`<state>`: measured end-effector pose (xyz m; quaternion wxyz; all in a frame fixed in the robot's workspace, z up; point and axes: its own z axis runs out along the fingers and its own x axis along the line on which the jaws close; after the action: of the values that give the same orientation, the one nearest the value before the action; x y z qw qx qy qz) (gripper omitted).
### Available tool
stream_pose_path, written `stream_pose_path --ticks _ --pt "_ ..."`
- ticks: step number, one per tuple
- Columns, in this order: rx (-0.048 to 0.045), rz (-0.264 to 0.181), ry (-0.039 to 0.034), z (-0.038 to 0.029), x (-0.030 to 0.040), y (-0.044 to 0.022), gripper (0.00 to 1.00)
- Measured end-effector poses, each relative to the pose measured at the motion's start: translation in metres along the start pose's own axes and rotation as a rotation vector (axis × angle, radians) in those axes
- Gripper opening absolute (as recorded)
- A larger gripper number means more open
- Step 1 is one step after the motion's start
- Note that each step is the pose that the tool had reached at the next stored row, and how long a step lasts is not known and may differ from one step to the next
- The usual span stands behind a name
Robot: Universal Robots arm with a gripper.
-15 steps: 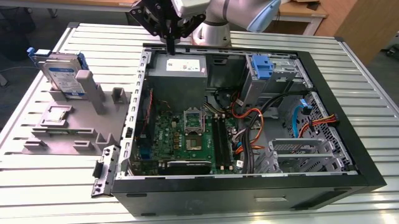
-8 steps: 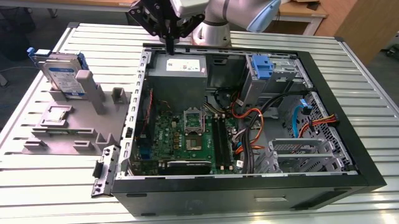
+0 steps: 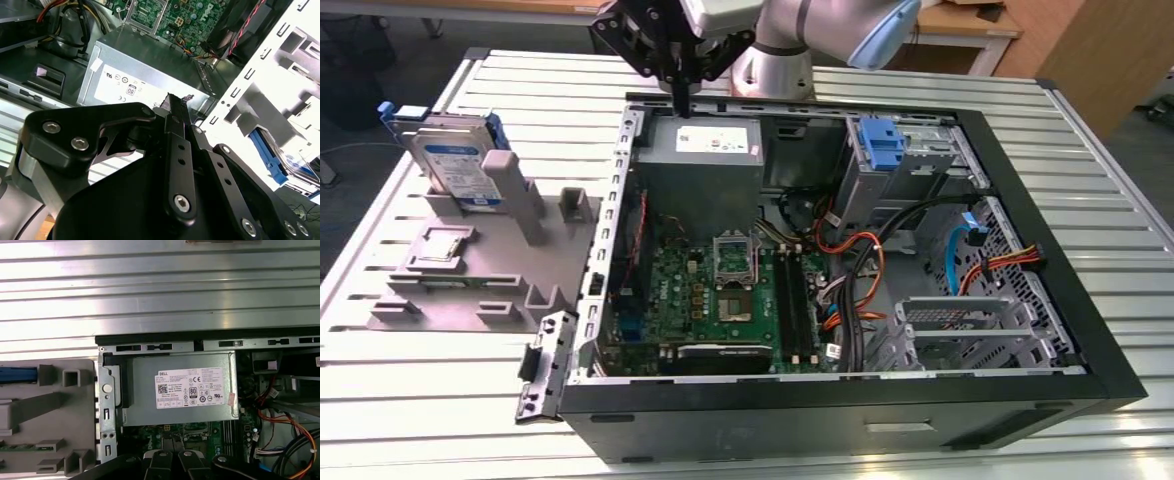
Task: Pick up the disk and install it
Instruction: 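Reach for the disk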
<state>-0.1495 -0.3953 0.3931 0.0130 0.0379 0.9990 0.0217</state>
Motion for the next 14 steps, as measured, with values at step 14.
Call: stream_pose_path --ticks 14 --pt "0.0 0.0 0.0001 0.0001 0.0082 -0.0005 0.1"
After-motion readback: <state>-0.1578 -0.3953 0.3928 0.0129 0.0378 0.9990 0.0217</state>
